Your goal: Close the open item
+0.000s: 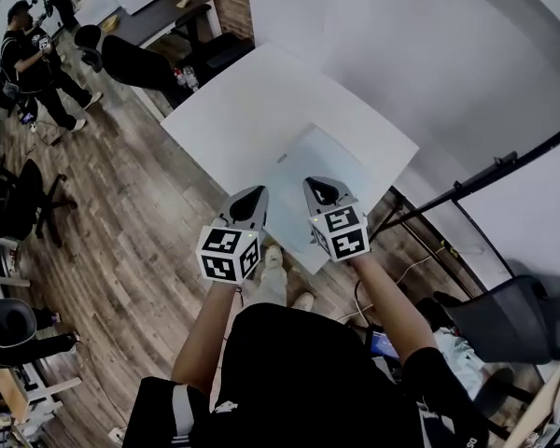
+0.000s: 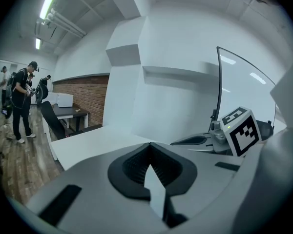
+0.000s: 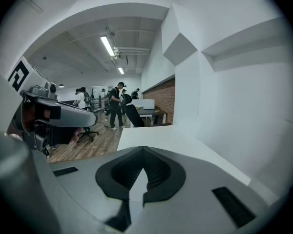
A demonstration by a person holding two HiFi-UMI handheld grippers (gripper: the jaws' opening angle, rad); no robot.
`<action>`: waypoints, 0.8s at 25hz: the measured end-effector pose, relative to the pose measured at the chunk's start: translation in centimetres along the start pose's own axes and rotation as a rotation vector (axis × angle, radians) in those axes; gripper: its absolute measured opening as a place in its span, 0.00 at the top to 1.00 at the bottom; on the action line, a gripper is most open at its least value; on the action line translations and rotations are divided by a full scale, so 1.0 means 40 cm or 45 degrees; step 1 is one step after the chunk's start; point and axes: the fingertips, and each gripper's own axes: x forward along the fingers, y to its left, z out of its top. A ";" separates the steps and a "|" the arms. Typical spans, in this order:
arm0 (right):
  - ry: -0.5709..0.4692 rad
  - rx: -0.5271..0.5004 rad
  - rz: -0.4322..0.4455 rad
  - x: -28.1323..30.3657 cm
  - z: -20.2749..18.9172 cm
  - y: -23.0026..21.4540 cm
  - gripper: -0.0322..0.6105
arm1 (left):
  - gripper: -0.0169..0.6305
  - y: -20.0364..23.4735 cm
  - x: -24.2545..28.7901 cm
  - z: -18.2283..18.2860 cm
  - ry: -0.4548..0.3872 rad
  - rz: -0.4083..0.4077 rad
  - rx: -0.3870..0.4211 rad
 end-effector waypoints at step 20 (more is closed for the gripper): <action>-0.215 -0.032 -0.025 -0.142 0.138 0.020 0.89 | 0.96 -0.088 -0.080 0.107 -0.124 -0.023 0.089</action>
